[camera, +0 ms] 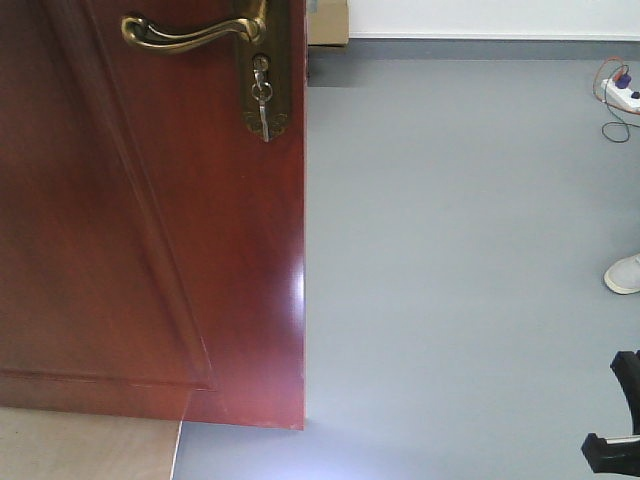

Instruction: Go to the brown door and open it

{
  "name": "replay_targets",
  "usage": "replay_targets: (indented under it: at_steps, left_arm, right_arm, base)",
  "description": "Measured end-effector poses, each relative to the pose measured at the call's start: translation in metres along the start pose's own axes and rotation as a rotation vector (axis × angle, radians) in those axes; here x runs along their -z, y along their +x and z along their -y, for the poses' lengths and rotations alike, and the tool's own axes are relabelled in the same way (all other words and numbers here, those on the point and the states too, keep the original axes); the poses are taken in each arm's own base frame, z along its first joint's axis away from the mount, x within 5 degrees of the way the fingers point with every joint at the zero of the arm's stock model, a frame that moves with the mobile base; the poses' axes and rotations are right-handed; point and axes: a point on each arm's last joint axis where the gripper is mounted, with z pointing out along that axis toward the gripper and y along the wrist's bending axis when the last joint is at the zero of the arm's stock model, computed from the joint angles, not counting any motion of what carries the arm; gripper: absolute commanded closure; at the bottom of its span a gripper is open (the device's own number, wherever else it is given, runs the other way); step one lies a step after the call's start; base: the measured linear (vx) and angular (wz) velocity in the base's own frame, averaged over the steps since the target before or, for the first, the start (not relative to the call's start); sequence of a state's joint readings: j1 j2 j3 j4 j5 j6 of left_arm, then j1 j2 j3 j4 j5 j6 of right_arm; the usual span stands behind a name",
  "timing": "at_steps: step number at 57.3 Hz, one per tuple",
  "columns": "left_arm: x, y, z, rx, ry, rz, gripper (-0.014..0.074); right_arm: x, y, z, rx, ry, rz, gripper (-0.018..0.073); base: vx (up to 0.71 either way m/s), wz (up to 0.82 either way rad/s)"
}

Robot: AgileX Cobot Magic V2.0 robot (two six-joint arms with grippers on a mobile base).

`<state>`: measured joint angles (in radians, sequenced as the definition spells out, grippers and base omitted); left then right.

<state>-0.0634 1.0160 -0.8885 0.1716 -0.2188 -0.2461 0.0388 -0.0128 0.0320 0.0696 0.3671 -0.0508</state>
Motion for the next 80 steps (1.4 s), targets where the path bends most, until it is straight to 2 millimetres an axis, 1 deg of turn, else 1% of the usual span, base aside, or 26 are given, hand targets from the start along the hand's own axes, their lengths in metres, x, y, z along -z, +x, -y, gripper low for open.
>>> replay_targets:
  at_steps: [13, 19, 23, 28, 34, 43, 47, 62, 65, 71, 76, 80]
  left_arm:
    - [-0.011, 0.008, 0.0, 0.002, 0.01, 0.008, 0.0561]
    - [-0.009, 0.008, -0.001, 0.001, 0.002, -0.017, 0.0561]
    - [-0.003, 0.011, -0.002, -0.006, -0.015, -0.076, 0.0561]
    - [0.014, 0.016, -0.003, -0.035, -0.032, -0.138, 0.0561]
    - [0.042, 0.027, -0.003, -0.061, -0.034, -0.155, 0.0561]
    - [0.085, 0.061, -0.004, -0.042, -0.037, -0.182, 0.0561]
    - [0.105, 0.081, -0.005, -0.01, -0.041, -0.203, 0.0561]
    - [0.163, 0.135, -0.007, 0.043, -0.045, -0.184, 0.0561]
    - [0.173, 0.148, -0.008, 0.047, -0.045, -0.176, 0.0561]
    - [0.189, 0.166, -0.009, 0.048, -0.041, -0.132, 0.0561]
    - [0.199, 0.172, -0.009, 0.047, -0.043, -0.104, 0.0561]
    - [0.201, 0.174, -0.01, 0.047, -0.048, -0.108, 0.0561]
  right_arm:
    - [0.0, 0.0, 0.0, 0.0, 0.0, 0.0, 0.0559]
    - [0.0, 0.0, 0.0, 0.0, 0.0, 0.0, 0.0559]
    - [0.0, 0.0, 0.0, 0.0, 0.0, 0.0, 0.0559]
    - [0.0, 0.0, 0.0, 0.0, 0.0, 0.0, 0.0559]
    - [0.0, 0.0, 0.0, 0.0, 0.0, 0.0, 0.0559]
    - [0.0, 0.0, 0.0, 0.0, 0.0, 0.0, 0.0559]
    - [0.0, 0.0, 0.0, 0.0, 0.0, 0.0, 0.0559]
    - [0.0, 0.0, 0.0, 0.0, 0.0, 0.0, 0.0559]
    - [0.0, 0.0, 0.0, 0.0, 0.0, 0.0, 0.0559]
    - [0.0, 0.0, 0.0, 0.0, 0.0, 0.0, 0.0559]
    - [0.0, 0.0, 0.0, 0.0, 0.0, 0.0, 0.0559]
    - [0.0, 0.0, 0.0, 0.0, 0.0, 0.0, 0.0559]
  base:
    - [0.0, 0.0]
    - [0.0, 0.0]
    - [0.0, 0.0]
    - [0.0, 0.0]
    - [0.0, 0.0]
    - [0.0, 0.0]
    - [0.0, 0.0]
    - [0.0, 0.0]
    - [0.0, 0.0]
    - [0.0, 0.0]
    - [0.0, 0.0]
    - [0.0, 0.0]
